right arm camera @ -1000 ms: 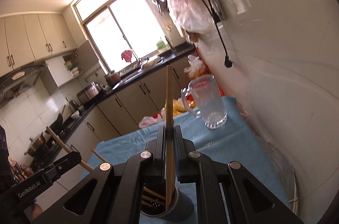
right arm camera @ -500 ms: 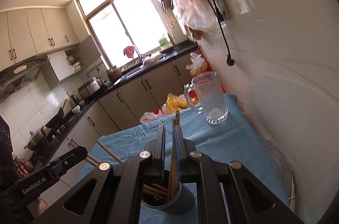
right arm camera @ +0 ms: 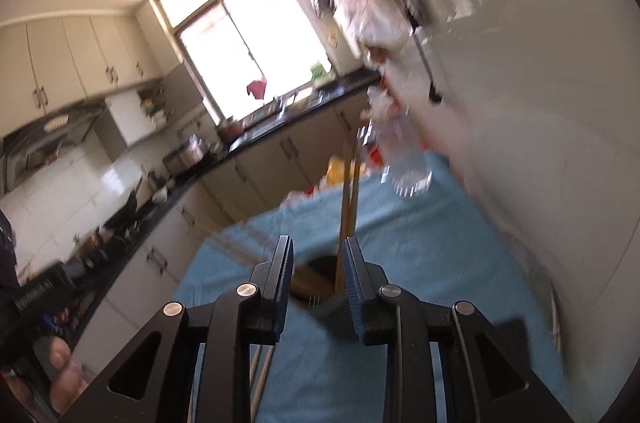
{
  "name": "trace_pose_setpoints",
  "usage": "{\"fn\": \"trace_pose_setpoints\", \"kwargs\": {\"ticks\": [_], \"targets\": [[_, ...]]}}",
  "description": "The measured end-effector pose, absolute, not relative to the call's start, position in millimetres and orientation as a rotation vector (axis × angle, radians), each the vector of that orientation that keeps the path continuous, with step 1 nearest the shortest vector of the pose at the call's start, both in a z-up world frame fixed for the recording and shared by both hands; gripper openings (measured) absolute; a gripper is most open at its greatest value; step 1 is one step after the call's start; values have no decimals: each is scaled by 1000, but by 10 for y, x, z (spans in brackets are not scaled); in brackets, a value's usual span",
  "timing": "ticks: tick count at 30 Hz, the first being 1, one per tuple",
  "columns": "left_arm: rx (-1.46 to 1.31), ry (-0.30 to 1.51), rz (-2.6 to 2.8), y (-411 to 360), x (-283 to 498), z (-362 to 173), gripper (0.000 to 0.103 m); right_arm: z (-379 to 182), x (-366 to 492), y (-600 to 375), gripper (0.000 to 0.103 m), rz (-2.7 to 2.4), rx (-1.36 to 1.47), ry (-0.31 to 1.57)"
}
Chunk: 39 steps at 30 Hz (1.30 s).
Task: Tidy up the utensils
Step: 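Withdraw both open tools from the holder back over the remaining chopsticks, then close the right tool on one chopstick while the left tool grasps another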
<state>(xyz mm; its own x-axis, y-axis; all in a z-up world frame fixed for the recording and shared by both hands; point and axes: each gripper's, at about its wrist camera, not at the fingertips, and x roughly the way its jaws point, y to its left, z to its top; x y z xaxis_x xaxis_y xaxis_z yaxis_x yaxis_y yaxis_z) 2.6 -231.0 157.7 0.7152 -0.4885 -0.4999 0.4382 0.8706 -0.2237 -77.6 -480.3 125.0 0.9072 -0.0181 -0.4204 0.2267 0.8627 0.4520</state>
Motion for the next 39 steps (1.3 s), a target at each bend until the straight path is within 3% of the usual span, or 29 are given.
{"fn": "trace_pose_setpoints", "kwargs": {"ticks": [15,24,32,34,39], "targets": [[-135,877,-267,-858,-492,220,43,238,-826,-3784,27,21,470,715],[-167,900,-278,-721,-480,92,43,219,-893,-3570,27,32,424,746],[-175,1018,-301,-793,113,47,43,142,-806,-3616,27,28,444,779],[-176,1045,-281,-810,310,14,34,129,-792,-3624,27,33,448,784],[-174,1106,-250,-912,715,-81,26,98,-746,-3659,27,50,457,790]]}}
